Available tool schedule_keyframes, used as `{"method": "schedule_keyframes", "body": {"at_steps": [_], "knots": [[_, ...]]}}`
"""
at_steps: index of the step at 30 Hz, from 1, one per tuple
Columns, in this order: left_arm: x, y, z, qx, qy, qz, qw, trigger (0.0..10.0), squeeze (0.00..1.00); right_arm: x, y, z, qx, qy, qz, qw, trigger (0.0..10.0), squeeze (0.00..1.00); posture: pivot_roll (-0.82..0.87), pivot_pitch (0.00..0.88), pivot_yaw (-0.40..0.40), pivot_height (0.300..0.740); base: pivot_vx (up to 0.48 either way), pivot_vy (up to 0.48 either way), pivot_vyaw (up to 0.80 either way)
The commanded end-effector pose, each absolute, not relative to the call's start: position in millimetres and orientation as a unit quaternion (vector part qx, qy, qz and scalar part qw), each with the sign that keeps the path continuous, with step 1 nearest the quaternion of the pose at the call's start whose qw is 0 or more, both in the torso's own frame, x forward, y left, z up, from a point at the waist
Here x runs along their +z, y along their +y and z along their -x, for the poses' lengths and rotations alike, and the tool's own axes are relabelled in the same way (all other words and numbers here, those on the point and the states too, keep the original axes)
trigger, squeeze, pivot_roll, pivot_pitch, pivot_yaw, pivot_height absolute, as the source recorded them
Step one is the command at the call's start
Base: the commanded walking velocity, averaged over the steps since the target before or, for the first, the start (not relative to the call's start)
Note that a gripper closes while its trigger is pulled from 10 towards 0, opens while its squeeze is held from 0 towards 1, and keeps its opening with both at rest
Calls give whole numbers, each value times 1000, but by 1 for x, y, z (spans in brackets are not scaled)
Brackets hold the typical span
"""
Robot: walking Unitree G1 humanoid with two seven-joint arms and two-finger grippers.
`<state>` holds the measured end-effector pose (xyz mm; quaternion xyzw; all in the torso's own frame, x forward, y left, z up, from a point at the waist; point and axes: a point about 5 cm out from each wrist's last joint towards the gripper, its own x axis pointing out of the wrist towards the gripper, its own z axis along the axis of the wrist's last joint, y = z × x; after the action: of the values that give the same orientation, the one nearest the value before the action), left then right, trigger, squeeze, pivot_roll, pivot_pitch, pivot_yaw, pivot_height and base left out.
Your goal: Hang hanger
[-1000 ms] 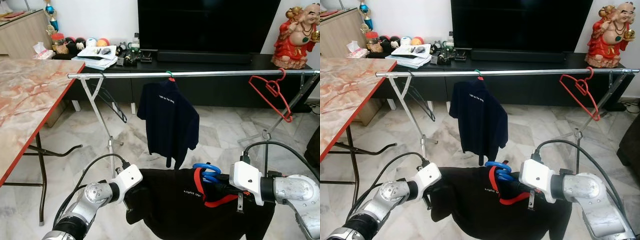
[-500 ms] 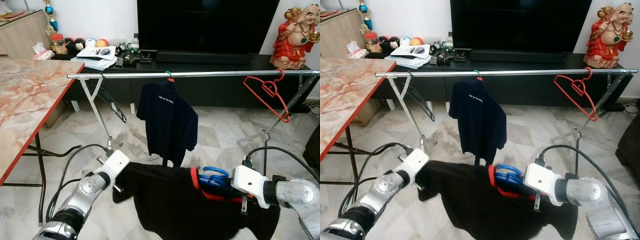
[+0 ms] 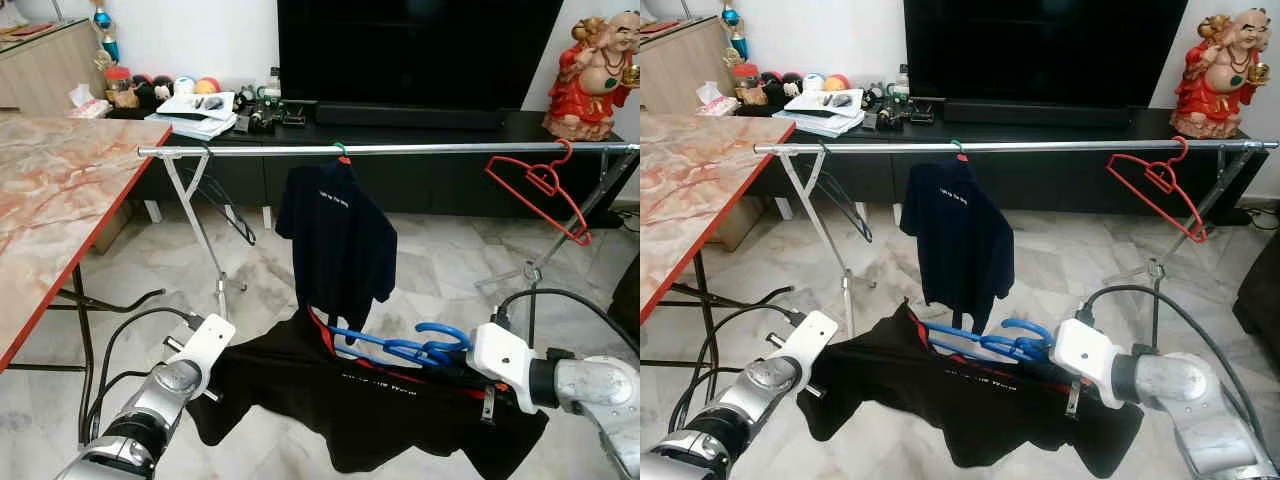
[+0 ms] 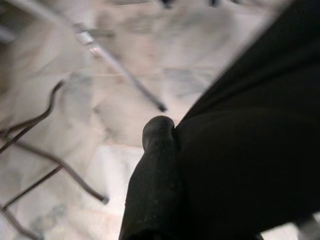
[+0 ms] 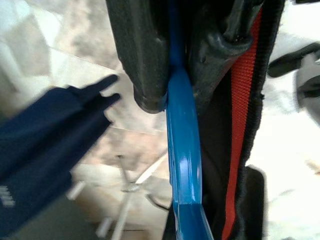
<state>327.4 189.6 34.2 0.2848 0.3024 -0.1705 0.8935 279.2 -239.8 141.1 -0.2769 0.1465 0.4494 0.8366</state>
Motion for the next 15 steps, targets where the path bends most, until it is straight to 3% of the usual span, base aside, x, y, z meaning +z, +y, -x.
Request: {"method": "schedule_keyframes", "body": {"at_steps": [1, 6, 13, 15], "knots": [[26, 202, -318, -192, 337, -306, 869, 0, 0, 170, -263, -287, 382, 104, 287, 872, 10000, 0, -63, 0, 3, 740, 0, 0, 0], [25, 180, -316, -259, 345, -285, 856, 0, 0, 179, -250, -289, 389, 47, 212, 895, 10000, 0, -55, 0, 3, 740, 0, 0, 0], [33, 153, -310, -373, 323, -269, 827, 0, 0, 185, -262, -304, 311, 14, 199, 929, 10000, 0, -51, 0, 2, 740, 0, 0, 0], [40, 135, -299, -458, 300, -232, 804, 0, 0, 191, -266, -311, 267, -13, 173, 948, 10000, 0, -49, 0, 4, 740, 0, 0, 0]]}}
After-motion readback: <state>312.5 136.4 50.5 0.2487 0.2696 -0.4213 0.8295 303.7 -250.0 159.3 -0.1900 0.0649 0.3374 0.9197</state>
